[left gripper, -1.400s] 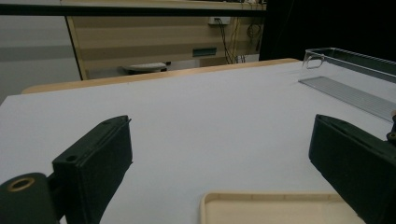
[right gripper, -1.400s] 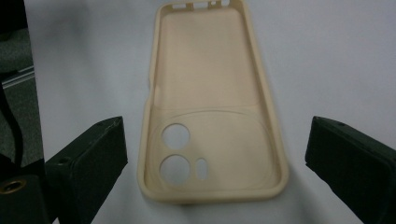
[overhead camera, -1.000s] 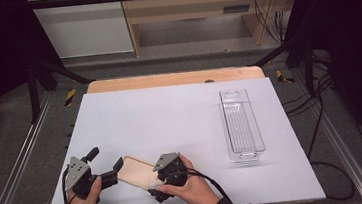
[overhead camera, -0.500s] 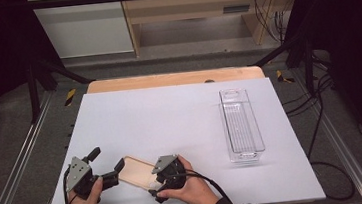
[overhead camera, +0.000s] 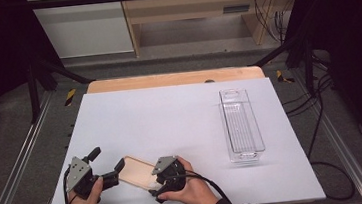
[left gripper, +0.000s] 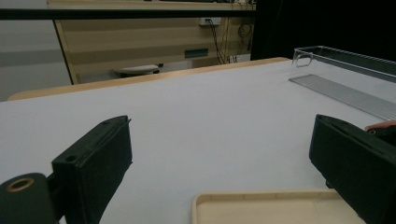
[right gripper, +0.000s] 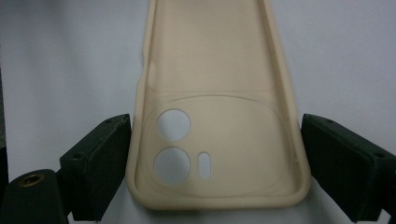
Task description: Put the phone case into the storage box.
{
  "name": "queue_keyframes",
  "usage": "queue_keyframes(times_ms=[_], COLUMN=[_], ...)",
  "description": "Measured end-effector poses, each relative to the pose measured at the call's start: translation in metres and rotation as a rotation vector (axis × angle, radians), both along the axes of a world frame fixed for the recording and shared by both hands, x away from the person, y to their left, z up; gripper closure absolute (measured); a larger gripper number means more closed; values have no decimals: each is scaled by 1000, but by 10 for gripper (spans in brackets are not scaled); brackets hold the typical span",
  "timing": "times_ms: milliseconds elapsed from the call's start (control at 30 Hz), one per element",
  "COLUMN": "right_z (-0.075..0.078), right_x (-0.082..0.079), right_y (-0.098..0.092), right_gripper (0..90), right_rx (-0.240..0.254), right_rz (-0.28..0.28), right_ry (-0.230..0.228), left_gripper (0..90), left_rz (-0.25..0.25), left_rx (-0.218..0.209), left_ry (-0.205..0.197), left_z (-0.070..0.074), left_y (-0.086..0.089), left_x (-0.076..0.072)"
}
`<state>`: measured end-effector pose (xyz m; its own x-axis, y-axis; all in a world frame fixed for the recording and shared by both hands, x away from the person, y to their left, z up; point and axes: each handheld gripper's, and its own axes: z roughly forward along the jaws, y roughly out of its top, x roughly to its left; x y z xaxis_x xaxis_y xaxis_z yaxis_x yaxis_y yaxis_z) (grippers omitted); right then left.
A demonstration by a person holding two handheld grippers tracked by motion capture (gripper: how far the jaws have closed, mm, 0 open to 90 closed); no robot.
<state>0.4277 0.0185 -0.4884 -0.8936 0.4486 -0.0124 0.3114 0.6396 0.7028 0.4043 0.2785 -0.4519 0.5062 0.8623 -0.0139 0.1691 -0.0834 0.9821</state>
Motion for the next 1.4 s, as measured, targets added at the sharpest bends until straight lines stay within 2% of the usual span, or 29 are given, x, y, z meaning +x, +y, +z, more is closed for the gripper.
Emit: queue_keyframes(times_ms=[167, 300, 367, 633, 933, 1100, 1267, 1333, 1367, 1400], right_z=[4, 5, 7, 11, 21, 35, 45, 51, 59, 59], right_x=[1, 1, 2, 6, 14, 21, 27, 30, 32, 32], right_y=[-2, -4, -6, -15, -30, -43, -54, -60, -67, -67], right_gripper=[133, 136, 137, 139, 140, 141, 141, 141, 141, 141], right_rx=[10, 1, 12, 23, 27, 26, 9, 6, 5, 5], right_rz=[-4, 6, 5, -14, -48, -76, -93, -104, -114, -114], right_ry=[20, 18, 23, 17, 2, -13, -13, -16, -19, -19], left_gripper=[54, 54, 54, 54, 54, 41, 32, 28, 27, 27], left_rz=[4, 3, 4, 6, 3, -17, -64, -83, -97, -102], left_rx=[-2, 1, 5, 9, 38, 80, 165, 211, 221, 234], left_ry=[-7, -10, -17, -27, -52, -62, -86, -114, -105, -105], left_z=[1, 1, 2, 2, 4, 4, 4, 4, 3, 2], left_y=[1, 0, 0, 0, -3, -10, -23, -29, -32, -35], left_x=[0, -1, -2, -2, -3, -3, -5, -5, -6, -6])
